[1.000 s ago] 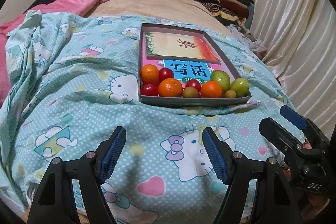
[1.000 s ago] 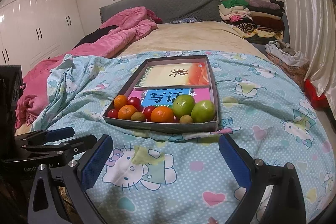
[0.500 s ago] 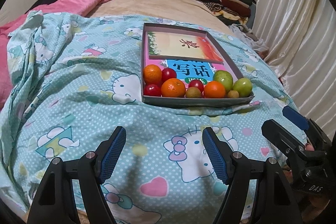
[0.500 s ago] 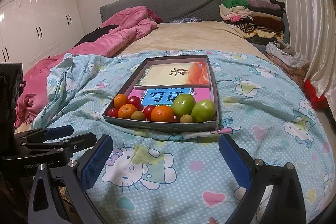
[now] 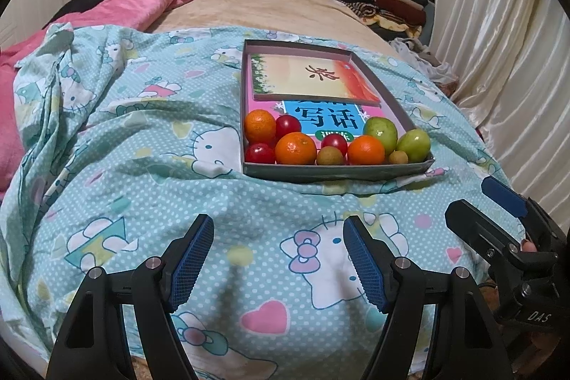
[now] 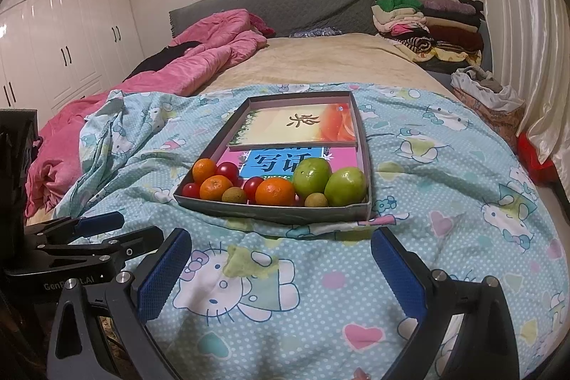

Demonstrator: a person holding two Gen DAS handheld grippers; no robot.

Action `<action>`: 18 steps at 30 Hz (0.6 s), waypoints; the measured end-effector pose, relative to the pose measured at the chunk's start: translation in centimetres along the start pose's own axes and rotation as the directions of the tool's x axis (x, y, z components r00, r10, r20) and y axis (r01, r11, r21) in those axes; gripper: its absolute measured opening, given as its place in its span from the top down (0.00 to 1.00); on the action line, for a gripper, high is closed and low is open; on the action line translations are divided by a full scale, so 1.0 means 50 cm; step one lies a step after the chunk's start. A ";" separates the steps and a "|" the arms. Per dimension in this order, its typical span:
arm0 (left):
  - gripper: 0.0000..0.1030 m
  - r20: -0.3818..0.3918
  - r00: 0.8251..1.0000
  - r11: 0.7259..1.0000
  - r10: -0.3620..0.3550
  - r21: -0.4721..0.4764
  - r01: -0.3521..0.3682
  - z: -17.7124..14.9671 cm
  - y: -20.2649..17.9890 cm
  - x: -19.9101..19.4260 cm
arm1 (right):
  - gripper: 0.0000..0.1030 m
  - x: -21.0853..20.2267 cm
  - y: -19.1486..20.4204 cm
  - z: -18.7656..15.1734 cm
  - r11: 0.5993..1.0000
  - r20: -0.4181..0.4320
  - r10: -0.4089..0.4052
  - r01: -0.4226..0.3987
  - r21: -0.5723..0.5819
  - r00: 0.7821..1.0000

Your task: Organize fruits

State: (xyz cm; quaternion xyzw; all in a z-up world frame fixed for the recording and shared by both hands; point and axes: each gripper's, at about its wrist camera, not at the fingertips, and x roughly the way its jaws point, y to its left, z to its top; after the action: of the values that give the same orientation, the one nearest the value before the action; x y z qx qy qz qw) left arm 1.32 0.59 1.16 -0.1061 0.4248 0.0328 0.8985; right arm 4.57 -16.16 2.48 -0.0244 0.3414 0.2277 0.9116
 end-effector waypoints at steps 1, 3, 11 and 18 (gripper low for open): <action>0.26 0.001 1.000 1.000 0.000 0.000 0.000 -0.001 -0.001 0.001 | 0.01 0.000 0.001 0.000 1.000 -0.001 0.001 -0.001 0.000 1.000; 0.26 0.000 1.000 1.000 0.002 0.000 -0.002 -0.001 -0.001 0.001 | 0.01 0.001 -0.002 0.000 1.000 0.000 0.002 -0.002 0.000 1.000; 0.26 0.000 1.000 1.000 -0.001 -0.002 0.001 -0.001 -0.001 0.002 | 0.01 0.001 -0.001 0.000 1.000 -0.002 0.004 -0.004 0.000 1.000; 0.26 0.005 1.000 1.000 0.002 -0.003 -0.001 -0.001 -0.001 0.001 | 0.01 0.007 -0.008 -0.001 1.000 -0.008 -0.008 0.008 0.007 1.000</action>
State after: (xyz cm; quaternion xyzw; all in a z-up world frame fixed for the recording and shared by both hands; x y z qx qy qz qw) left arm 1.32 0.51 1.09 -0.1070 0.4226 0.0343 0.8993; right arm 4.94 -16.38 2.18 -0.0235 0.3460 0.2226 0.9111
